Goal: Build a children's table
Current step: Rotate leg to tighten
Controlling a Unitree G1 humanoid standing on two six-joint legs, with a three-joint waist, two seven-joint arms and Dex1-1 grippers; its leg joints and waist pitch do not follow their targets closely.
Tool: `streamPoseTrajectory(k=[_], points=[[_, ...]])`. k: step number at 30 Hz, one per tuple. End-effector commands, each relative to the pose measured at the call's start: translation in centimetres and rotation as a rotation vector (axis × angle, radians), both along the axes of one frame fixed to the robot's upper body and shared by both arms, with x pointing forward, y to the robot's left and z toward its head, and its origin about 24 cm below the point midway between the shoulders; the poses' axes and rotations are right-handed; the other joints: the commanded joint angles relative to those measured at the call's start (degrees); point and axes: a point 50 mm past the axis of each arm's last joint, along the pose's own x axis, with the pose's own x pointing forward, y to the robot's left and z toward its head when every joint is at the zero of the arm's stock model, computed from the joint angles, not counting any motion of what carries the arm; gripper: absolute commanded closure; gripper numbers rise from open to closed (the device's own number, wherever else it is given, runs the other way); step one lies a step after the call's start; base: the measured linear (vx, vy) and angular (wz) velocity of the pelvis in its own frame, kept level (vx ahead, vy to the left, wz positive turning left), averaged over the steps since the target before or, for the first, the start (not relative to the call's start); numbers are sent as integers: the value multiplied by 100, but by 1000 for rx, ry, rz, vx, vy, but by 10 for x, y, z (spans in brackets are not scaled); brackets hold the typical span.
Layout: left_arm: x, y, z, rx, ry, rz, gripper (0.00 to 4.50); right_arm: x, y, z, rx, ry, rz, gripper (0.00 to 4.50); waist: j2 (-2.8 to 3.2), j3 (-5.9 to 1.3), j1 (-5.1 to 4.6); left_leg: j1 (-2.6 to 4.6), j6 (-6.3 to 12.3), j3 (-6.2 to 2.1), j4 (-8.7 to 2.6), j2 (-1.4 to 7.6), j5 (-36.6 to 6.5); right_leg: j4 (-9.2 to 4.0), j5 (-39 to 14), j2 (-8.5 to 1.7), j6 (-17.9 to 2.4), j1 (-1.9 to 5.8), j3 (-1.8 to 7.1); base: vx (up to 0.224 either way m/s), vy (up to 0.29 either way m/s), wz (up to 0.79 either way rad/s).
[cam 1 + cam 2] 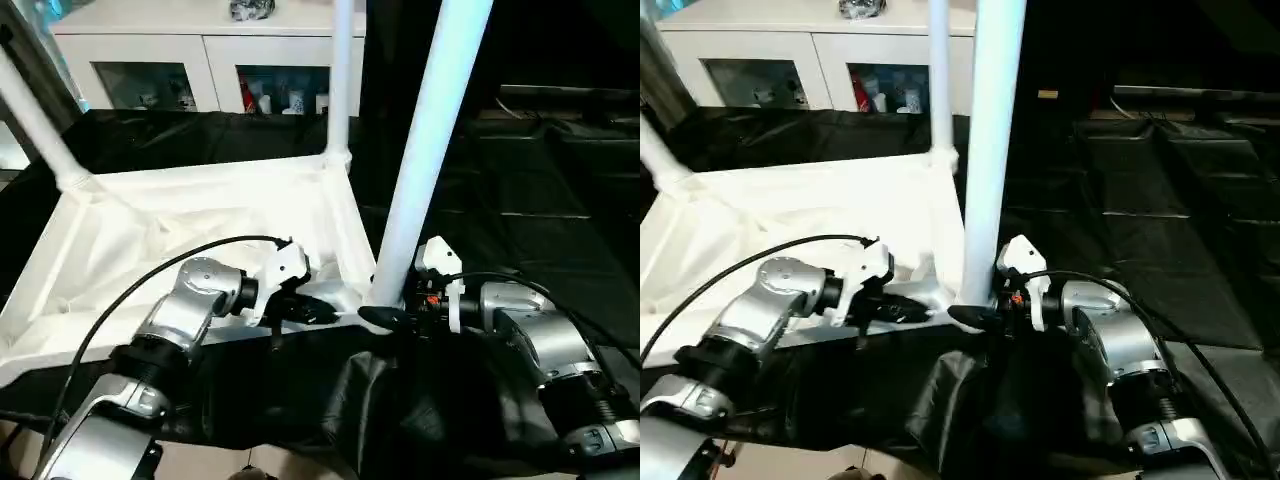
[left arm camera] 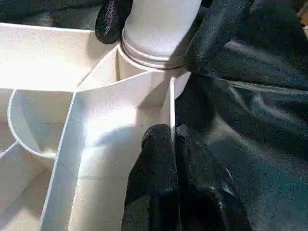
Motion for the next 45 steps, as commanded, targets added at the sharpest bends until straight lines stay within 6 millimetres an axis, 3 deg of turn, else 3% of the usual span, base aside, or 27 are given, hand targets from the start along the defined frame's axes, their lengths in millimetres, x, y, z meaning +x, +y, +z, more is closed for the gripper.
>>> streamPoseTrajectory(k=[1, 8, 10, 11, 13, 15, 19, 21, 25, 28, 33, 37, 45], points=[[-1, -9, 10, -43, -25, -53, 450, -7, 9, -5, 6, 36, 53, 140, -59, -381, 6, 43, 394, -6, -340, 160, -1229, -403, -1342, -336, -1297, 308, 222, 0, 0, 0], [11, -13, 13, -62, -79, 57, 450, -4, 15, -13, -1, 43, -31, 187, -44, -385, 12, 52, 336, -9, -339, 153, -1227, -404, -1314, -333, -1282, 309, 221, 0, 0, 0], [23, -19, 16, -75, -124, 172, 450, 6, 21, -23, -45, 20, -191, 193, -41, -354, -33, 55, 241, -2, -347, 121, -1334, -449, -1555, -320, -1219, 267, 220, 0, 0, 0], [27, -21, 17, -80, -136, 209, 450, 10, 24, -27, -63, 16, -261, 194, -50, -359, -61, 74, 123, -31, -364, 112, -1497, -461, -1853, -344, -1143, 290, 209, 0, 0, 0], [32, -25, 19, -79, -155, 255, 450, 16, 27, -32, -86, 30, -364, 195, -46, -345, -108, 84, 56, -42, -374, 105, -1662, -500, -2197, -341, -1012, 274, 205, 0, 0, 0], [38, -34, 21, -86, -165, 324, 450, 25, 33, -38, -88, 70, -525, 196, -27, -334, -152, 87, 20, -48, -383, 105, -1764, -516, -2318, -338, -972, 254, 207, 0, 0, 0], [44, -49, 22, -81, -177, 389, 450, 33, 51, -39, -75, 84, -638, 196, -34, -352, -207, 74, 44, -52, -375, 93, -1780, -518, -2171, -336, -976, 269, 212, 0, 0, 0], [44, -54, 22, -90, -183, 390, 450, 35, 61, -36, -75, 44, -641, 196, 2, -367, -198, 64, 81, -49, -371, 98, -1666, -492, -1902, -335, -1036, 275, 219, 0, 0, 0], [41, -60, 21, -98, -183, 342, 450, 33, 79, -29, -20, 2, -534, 196, -14, -387, -194, 46, 184, -29, -350, 88, -1474, -459, -1476, -333, -1156, 304, 223, 0, 0, 0], [37, -59, 18, -101, -176, 302, 450, 32, 78, -26, 45, 46, -512, 128, -19, -387, -189, 36, 280, -27, -348, 96, -1403, -446, -1388, -336, -1202, 323, 221, 0, 0, 0], [31, -53, 15, -97, -162, 239, 450, 32, 63, -23, 19, 6, -461, 91, -17, -397, -186, 27, 336, -28, -348, 112, -1291, -415, -1131, -334, -1301, 342, 216, 0, 0, 0], [25, -45, 14, -112, -139, 159, 450, 28, 41, -17, 6, -36, -338, 91, -37, -398, -157, 24, 419, -10, -330, 122, -1241, -407, -1019, -332, -1378, 354, 213, 0, 0, 0], [14, -32, 13, -94, -114, 16, 450, 5, 22, -9, 11, -36, -88, 91, -35, -368, -32, 51, 417, -3, -355, 160, -1415, -444, -1462, -335, -1250, 318, 223, 0, 0, 0]])
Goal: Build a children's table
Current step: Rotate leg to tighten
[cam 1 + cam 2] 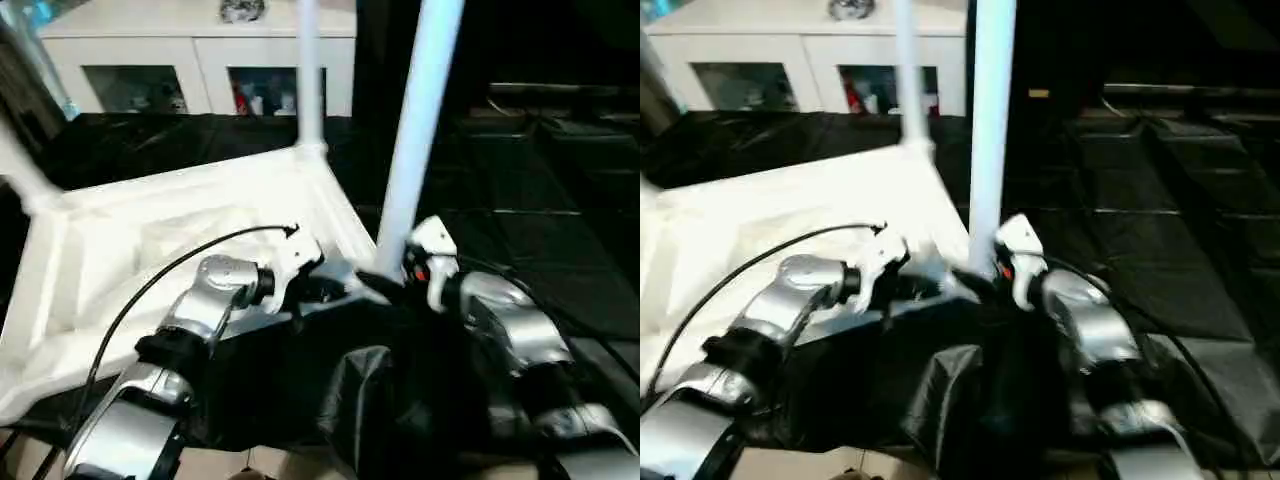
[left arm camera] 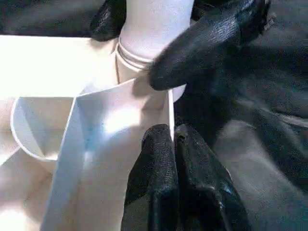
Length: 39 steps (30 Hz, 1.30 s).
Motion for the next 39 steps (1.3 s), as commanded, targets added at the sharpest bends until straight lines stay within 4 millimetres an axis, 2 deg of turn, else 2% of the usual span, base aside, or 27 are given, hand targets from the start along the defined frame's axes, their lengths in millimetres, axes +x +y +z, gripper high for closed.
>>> streamPoseTrajectory(k=[1, 7, 11, 16, 18, 20, 22, 23, 26, 27, 30, 31, 34, 35, 36, 37, 39], points=[[-2, -11, 16, -46, -51, -110, 450, -15, 14, -4, 28, 56, 162, 91, -40, -359, 7, 41, 396, -8, -362, 157, -1441, -440, -1519, -334, -1229, 313, 221, 0, 0, 0], [-7, -1, 15, -18, -22, -159, 450, -26, 9, -3, 35, 112, 251, 91, -47, -365, 23, 38, 377, -12, -364, 164, -1428, -426, -1448, -336, -1260, 308, 224, 0, 0, 0], [-8, 2, 16, -13, -14, -173, 450, -29, 10, -3, 33, 127, 268, 133, -56, -365, 26, 38, 350, -9, -361, 156, -1404, -437, -1557, -338, -1217, 306, 225, 0, 0, 0], [-6, 1, 16, -19, -22, -142, 450, -29, 13, -5, 34, 133, 259, 166, -53, -368, 30, 36, 336, -9, -357, 153, -1352, -433, -1501, -337, -1221, 304, 223, 0, 0, 0], [0, -4, 17, -35, -41, -68, 450, -24, 16, -8, 25, 127, 185, 185, -62, -359, 27, 40, 311, -8, -361, 151, -1355, -434, -1558, -340, -1206, 291, 226, 0, 0, 0], [4, -6, 18, -43, -49, -25, 450, -21, 17, -10, 23, 130, 141, 191, -74, -346, 0, 42, 247, -18, -367, 131, -1502, -475, -1945, -346, -1085, 293, 217, 0, 0, 0], [12, -12, 20, -55, -84, 62, 450, -11, 20, -16, -9, 116, 9, 192, -61, -330, -31, 42, 207, -16, -368, 122, -1548, -494, -2090, -343, -1049, 265, 216, 0, 0, 0], [15, -14, 21, -59, -96, 96, 450, -7, 21, -19, -23, 111, -44, 194, -65, -334, -64, 64, 122, -35, -370, 109, -1640, -508, -2259, -337, -1000, 259, 204, 0, 0, 0], [24, -22, 23, -55, -124, 187, 450, 6, 25, -28, -85, 103, -253, 196, -62, -322, -110, 59, 54, -46, -380, 93, -1759, -536, -2485, -342, -885, 256, 201, 0, 0, 0], [24, -24, 23, -55, -125, 194, 450, 8, 25, -29, -85, 107, -283, 196, -60, -339, -134, 79, 61, -56, -379, 98, -1788, -545, -2470, -345, -858, 255, 204, 0, 0, 0], [30, -36, 26, -64, -143, 258, 450, 16, 35, -36, -55, 152, -470, 201, -49, -347, -180, 50, 66, -54, -379, 93, -1711, -523, -2269, -345, -933, 259, 212, 0, 0, 0], [30, -37, 26, -65, -146, 261, 450, 17, 37, -36, -48, 153, -480, 201, -40, -349, -181, 74, 73, -41, -372, 92, -1714, -532, -2190, -334, -954, 237, 216, 0, 0, 0], [29, -44, 27, -67, -171, 247, 450, 19, 52, -31, 30, 137, -466, 201, -36, -374, -167, 40, 142, -40, -367, 99, -1553, -475, -1674, -337, -1076, 283, 224, 0, 0, 0], [29, -45, 26, -64, -179, 239, 450, 19, 56, -29, 53, 130, -444, 167, -45, -381, -166, 34, 202, -32, -357, 101, -1470, -460, -1463, -340, -1135, 293, 229, 0, 0, 0], [29, -45, 26, -58, -184, 235, 450, 19, 58, -27, 58, 122, -434, 167, -46, -383, -165, 31, 225, -28, -353, 98, -1426, -453, -1386, -334, -1158, 299, 228, 0, 0, 0], [28, -45, 25, -49, -199, 220, 450, 18, 58, -27, 74, 126, -416, 144, -38, -375, -162, 31, 271, -24, -355, 96, -1413, -456, -1351, -331, -1183, 301, 225, 0, 0, 0], [27, -44, 24, -39, -211, 202, 450, 17, 56, -25, 82, 125, -392, 128, -62, -372, -158, 29, 285, -21, -358, 97, -1427, -463, -1462, -339, -1162, 313, 223, 0, 0, 0]])
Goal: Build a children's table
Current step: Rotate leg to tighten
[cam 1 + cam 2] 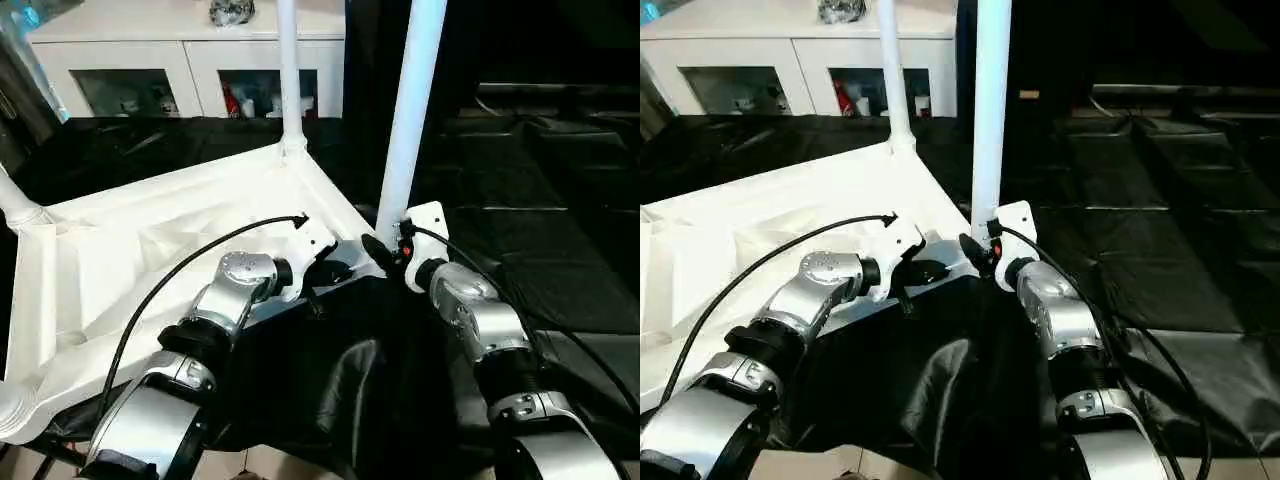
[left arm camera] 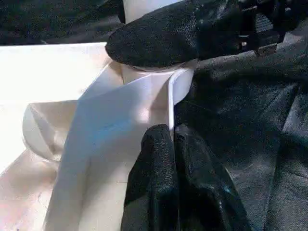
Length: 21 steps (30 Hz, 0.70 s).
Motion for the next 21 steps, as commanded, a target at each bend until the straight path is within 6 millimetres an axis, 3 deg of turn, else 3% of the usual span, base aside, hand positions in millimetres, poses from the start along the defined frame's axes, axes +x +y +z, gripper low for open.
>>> streamPoseTrajectory(k=[1, 6, 7, 8, 9, 14, 21], points=[[5, -20, 23, -43, -116, -74, 450, -18, 27, -21, 34, 107, 176, 122, -61, -368, 20, 23, 298, -18, -361, 103, -1413, -469, -1528, -342, -1143, 311, 219, 0, 0, 0], [2, -18, 20, -40, -109, -94, 450, -25, -9, -15, -87, 21, 288, 111, -86, -381, 86, 23, 387, -6, -340, 121, -1249, -443, -1270, -339, -1199, 326, 225, 0, 0, 0], [2, -18, 20, -39, -109, -96, 450, -26, -15, -13, -97, 11, 296, 111, -92, -376, 113, 28, 430, 4, -331, 125, -1254, -443, -1268, -337, -1205, 319, 229, 0, 0, 0], [1, -18, 19, -35, -111, -99, 450, -28, -36, -6, -110, -14, 304, 111, -102, -374, 140, 23, 450, 4, -330, 122, -1239, -451, -1317, -341, -1176, 335, 229, 0, 0, 0], [1, -18, 19, -35, -111, -99, 450, -28, -36, -6, -110, -14, 304, 111, -107, -372, 151, 27, 467, 5, -328, 120, -1233, -456, -1338, -336, -1162, 331, 228, 0, 0, 0], [0, -18, 17, -36, -111, -117, 450, -39, -80, 11, -111, -27, 334, 111, -118, -369, 179, 13, 565, 6, -311, 113, -1222, -480, -1499, -323, -1105, 335, 214, 0, 0, 0], [-2, -18, 20, -50, -142, -140, 450, -59, -84, 15, -76, 12, 459, 111, -128, -371, 206, -17, 684, -1, -298, 111, -1158, -492, -1626, -319, -1034, 341, 184, 0, 0, 0]])
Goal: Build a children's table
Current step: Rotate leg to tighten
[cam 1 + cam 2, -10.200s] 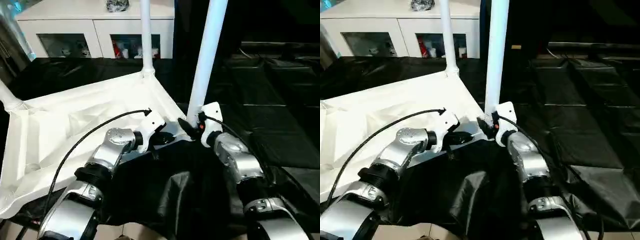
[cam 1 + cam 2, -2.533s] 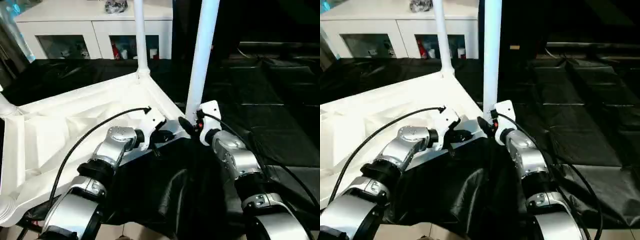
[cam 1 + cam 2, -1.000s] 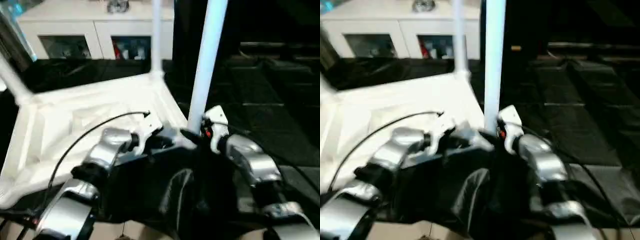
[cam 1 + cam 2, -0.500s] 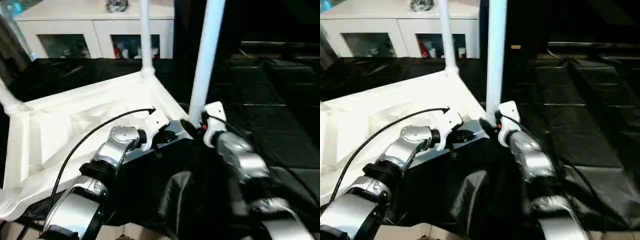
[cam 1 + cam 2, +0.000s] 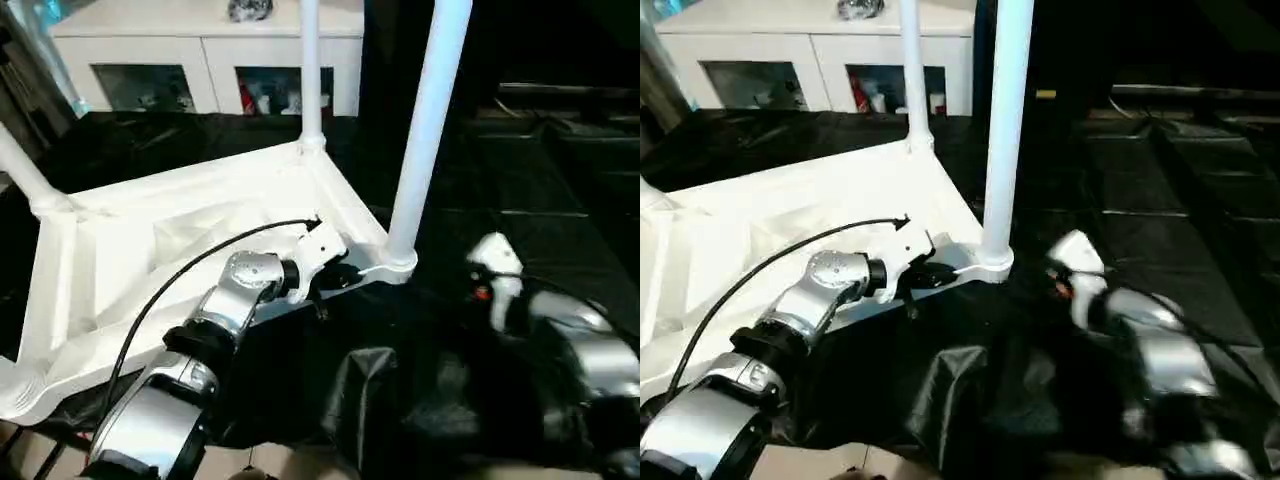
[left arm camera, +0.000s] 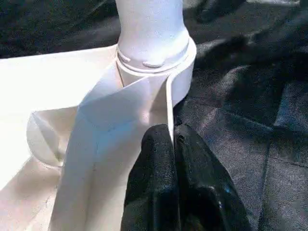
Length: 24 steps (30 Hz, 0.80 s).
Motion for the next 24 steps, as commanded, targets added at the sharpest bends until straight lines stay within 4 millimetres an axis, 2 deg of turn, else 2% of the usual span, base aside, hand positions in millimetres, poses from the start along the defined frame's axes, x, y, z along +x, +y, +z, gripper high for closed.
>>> streamPoseTrajectory(k=[1, 2, 4, 5, 8, 10, 11, 12, 13, 14, 15, 16, 17, 18, 19, 20, 22, 24], points=[[2, -10, 18, -80, -71, -46, 450, 0, 10, 4, 21, -12, 47, 111, -139, -384, 25, -3, 665, -6, -302, 110, -1141, -488, -1657, -319, -1035, 339, 184, 0, 0, 0], [2, -10, 19, -91, -63, -46, 423, 0, 12, 4, 22, -15, 50, 104, -133, -383, 19, 0, 643, -8, -302, 110, -1135, -492, -1683, -318, -1048, 326, 183, 0, 0, 0], [2, -10, 21, -118, -48, -30, 423, 2, 18, 4, 31, -21, 45, 104, -154, -382, 18, 11, 614, -6, -305, 116, -1159, -499, -1716, -321, -1056, 316, 186, 0, 0, 0], [2, -8, 25, -134, -47, -15, 392, 5, 25, 4, 41, -28, 44, 101, -137, -390, 30, 0, 582, -13, -307, 123, -1111, -467, -1652, -347, -1124, 326, 192, 0, 0, 0], [4, -2, 29, -134, -63, 15, 374, 8, 32, 5, 48, -33, 45, 101, -127, -395, 11, -3, 587, -25, -315, 156, -1032, -422, -1255, -333, -1281, 311, 192, 0, 0, 0], [1, 10, 33, -122, -60, 19, 359, 11, 41, 6, 61, -42, 44, 101, -170, -388, 7, -8, 586, -14, -313, 142, -1046, -415, -1267, -337, -1274, 322, 198, 0, 0, 0], [-2, 20, 36, -118, -37, 11, 339, 13, 46, 6, 64, -51, 32, 101, -150, -381, -9, -19, 538, -33, -339, 161, -1017, -379, -1287, -365, -1278, 338, 201, 0, 0, 0], [-11, 37, 39, -105, 6, -12, 339, 16, 53, 5, 81, -54, 22, 101, -199, -363, -48, -34, 515, -14, -346, 134, -1068, -414, -1533, -340, -1187, 324, 186, 0, 0, 0], [-16, 45, 40, -94, 32, -24, 330, 18, 56, 5, 88, -54, 18, 101, -168, -396, -42, -24, 431, -60, -359, 176, -1052, -338, -1539, -420, -1229, 356, 197, 0, 0, 0], [-23, 54, 41, -80, 62, -39, 330, 19, 60, 4, 97, -53, 15, 101, -145, -362, -118, -48, 401, -46, -380, 157, -1062, -369, -1724, -373, -1155, 321, 193, 0, 0, 0], [-23, 54, 41, -80, 62, -39, 330, 19, 60, 4, 97, -53, 15, 101, -118, -345, -127, -2, 386, -26, -379, 152, -1170, -422, -1850, -336, -1131, 272, 197, 0, 0, 0], [-33, 66, 42, -54, 101, -56, 320, 19, 66, 3, 111, -50, 22, 101, -138, -340, -111, 81, 344, 18, -342, 141, -1319, -475, -1907, -314, -1124, 220, 218, 0, 0, 0], [-39, 73, 42, -34, 125, -66, 309, 19, 70, 3, 120, -48, 29, 101, -122, -342, -73, 55, 276, -32, -399, 193, -1298, -392, -1802, -361, -1201, 258, 230, 0, 0, 0], [-49, 83, 42, -5, 159, -74, 294, 19, 77, 2, 133, -45, 41, 101, -116, -315, -110, 25, 262, -19, -418, 182, -1347, -399, -1865, -323, -1171, 249, 220, 0, 0, 0], [-54, 87, 42, 7, 176, -74, 294, 20, 80, 1, 138, -45, 45, 101, -96, -331, -95, 68, 186, -31, -425, 196, -1469, -382, -1859, -322, -1153, 231, 222, 0, 0, 0], [-64, 94, 42, 24, 212, -68, 287, 22, 89, 0, 151, -47, 34, 101, -91, -325, -107, 82, 152, -23, -423, 188, -1501, -381, -1761, -303, -1178, 216, 231, 0, 0, 0], [-70, 96, 41, 32, 232, -58, 261, 25, 94, 0, 163, -48, 12, 101, -60, -317, -100, 101, 100, -8, -428, 180, -1544, -369, -1637, -290, -1248, 194, 244, 0, 0, 0], [-78, 99, 38, 48, 256, -44, 252, 28, 103, 1, 187, -46, -15, 101, -58, -310, -78, 103, 58, 0, -434, 163, -1592, -381, -1638, -280, -1233, 199, 250, 0, 0, 0]])
